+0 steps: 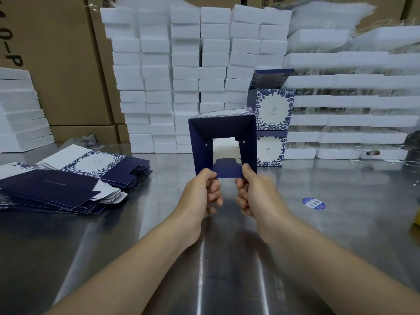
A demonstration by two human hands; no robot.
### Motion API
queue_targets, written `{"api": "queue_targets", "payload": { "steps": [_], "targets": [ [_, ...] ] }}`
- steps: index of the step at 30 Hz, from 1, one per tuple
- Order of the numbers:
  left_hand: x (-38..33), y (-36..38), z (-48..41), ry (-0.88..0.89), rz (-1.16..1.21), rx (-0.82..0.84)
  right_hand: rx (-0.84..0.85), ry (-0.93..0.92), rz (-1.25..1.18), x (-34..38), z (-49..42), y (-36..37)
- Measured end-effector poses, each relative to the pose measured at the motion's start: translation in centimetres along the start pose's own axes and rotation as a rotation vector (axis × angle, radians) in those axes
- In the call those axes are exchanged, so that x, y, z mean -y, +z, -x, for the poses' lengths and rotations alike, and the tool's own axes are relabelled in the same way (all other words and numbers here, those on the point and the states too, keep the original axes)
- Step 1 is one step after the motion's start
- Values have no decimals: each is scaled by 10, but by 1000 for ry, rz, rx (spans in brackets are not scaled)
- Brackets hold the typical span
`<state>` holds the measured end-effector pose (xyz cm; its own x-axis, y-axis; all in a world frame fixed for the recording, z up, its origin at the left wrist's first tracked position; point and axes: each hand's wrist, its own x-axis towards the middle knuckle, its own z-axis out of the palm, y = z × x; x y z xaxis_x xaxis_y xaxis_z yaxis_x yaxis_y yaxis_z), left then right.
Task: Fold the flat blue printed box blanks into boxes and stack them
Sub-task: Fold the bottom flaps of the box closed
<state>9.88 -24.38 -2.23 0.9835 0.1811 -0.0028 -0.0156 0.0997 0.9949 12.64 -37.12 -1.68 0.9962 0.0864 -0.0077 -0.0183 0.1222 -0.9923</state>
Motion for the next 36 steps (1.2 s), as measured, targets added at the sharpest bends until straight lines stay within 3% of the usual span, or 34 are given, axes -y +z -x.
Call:
{"api": "queue_targets", "payload": {
  "steps": [8,15,17,20,27,36],
  "targets": [
    [0,1,-1,13,23,16,21,11,39,-3,0,0],
    [1,-8,-10,68,191,-188,101,43,49,-3,-8,-8],
    [2,-12,-12,133,150,-195,131,48,112,-4,-12,-13],
    [5,-13,-14,175,43,-208,47,-13,193,-7,-14,-16],
    [6,-12,-15,129,53,-190,40,-201,130,-11,-18,-19],
    [6,-10,-18,42,73,-210,-12,-95,195,-17,-26,-17]
  ]
}}
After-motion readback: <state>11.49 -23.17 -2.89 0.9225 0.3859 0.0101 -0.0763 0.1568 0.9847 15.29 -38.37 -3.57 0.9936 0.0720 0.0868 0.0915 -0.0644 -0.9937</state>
